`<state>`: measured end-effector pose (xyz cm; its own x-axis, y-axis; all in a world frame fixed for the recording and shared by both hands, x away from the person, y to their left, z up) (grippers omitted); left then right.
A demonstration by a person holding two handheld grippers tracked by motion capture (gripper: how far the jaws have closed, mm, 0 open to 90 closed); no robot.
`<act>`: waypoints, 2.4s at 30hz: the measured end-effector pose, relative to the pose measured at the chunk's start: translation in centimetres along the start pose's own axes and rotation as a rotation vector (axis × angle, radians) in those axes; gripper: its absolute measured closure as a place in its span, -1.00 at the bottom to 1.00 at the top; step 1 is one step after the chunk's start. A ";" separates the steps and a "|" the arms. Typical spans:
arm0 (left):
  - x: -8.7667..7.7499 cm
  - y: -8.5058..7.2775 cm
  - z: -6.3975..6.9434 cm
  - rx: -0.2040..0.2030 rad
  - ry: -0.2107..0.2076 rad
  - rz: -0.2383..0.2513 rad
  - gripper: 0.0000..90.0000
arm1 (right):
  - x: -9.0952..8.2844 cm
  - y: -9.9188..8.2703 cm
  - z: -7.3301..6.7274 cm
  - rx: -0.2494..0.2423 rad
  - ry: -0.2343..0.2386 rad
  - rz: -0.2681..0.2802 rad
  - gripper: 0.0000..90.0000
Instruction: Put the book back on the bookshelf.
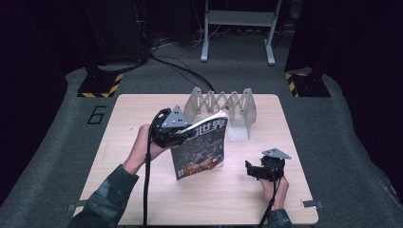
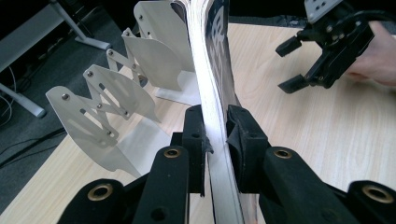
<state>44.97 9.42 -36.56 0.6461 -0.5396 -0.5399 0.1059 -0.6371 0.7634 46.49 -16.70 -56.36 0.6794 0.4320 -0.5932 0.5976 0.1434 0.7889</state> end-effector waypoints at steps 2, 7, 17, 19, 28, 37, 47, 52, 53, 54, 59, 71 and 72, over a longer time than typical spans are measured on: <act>0.0 0.0 0.0 0.001 0.000 0.002 0.73 | 0.6 -0.9 0.5 0.012 -0.008 -0.034 -0.95; 0.0 0.0 0.1 0.010 0.005 0.004 0.74 | 1.2 -2.1 1.4 0.026 -0.032 -0.047 -0.96; -0.3 0.2 0.5 0.000 0.000 0.011 0.78 | 1.8 -2.5 1.9 0.004 -0.074 -0.085 -0.93; -0.3 0.3 0.7 0.002 -0.002 0.015 0.80 | 1.9 -2.5 1.8 -0.005 -0.074 -0.098 -0.94; -0.4 0.8 0.7 -0.007 0.019 -0.001 0.82 | 2.0 -2.5 1.9 0.009 -0.061 -0.095 -0.93; -0.9 1.0 -0.1 -0.017 0.055 -0.015 0.83 | 2.0 -2.5 1.9 0.010 -0.062 -0.094 -0.93; -1.4 0.7 -1.4 -0.041 0.088 -0.029 0.82 | 2.0 -2.5 1.9 0.010 -0.061 -0.095 -0.93; -1.7 0.8 -2.0 -0.057 0.102 -0.032 0.82 | 2.0 -2.5 1.9 0.009 -0.060 -0.096 -0.93; -1.8 0.8 -2.2 -0.052 0.106 -0.034 0.82 | 2.0 -2.5 1.9 0.008 -0.060 -0.096 -0.93; -1.8 0.9 -2.3 -0.061 0.114 -0.030 0.83 | 2.0 -2.5 1.9 0.008 -0.060 -0.096 -0.93; -2.0 0.8 -3.3 -0.083 0.133 -0.037 0.82 | 2.0 -2.5 1.9 0.008 -0.060 -0.096 -0.93; -2.0 0.6 -5.5 -0.124 0.191 -0.054 0.82 | 2.0 -2.5 1.9 0.010 -0.059 -0.095 -0.93; -2.0 0.6 -5.5 -0.142 0.194 -0.053 0.82 | 2.0 -2.5 1.9 0.010 -0.060 -0.094 -0.92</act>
<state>47.96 13.11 -33.04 0.7684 -0.3833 -0.5125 0.2396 -0.5704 0.7857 47.20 -17.92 -59.80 0.6440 0.3631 -0.6734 0.6641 0.1717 0.7277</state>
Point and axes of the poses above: each handheld gripper's, and its own axes: x roughly forward along the jaws, y roughly out of its top, z roughly to its right, the point moved 10 cm from there along x, roughly forward along the jaws, and after that the axes turned 11 degrees about y, right-handed, at the moved point
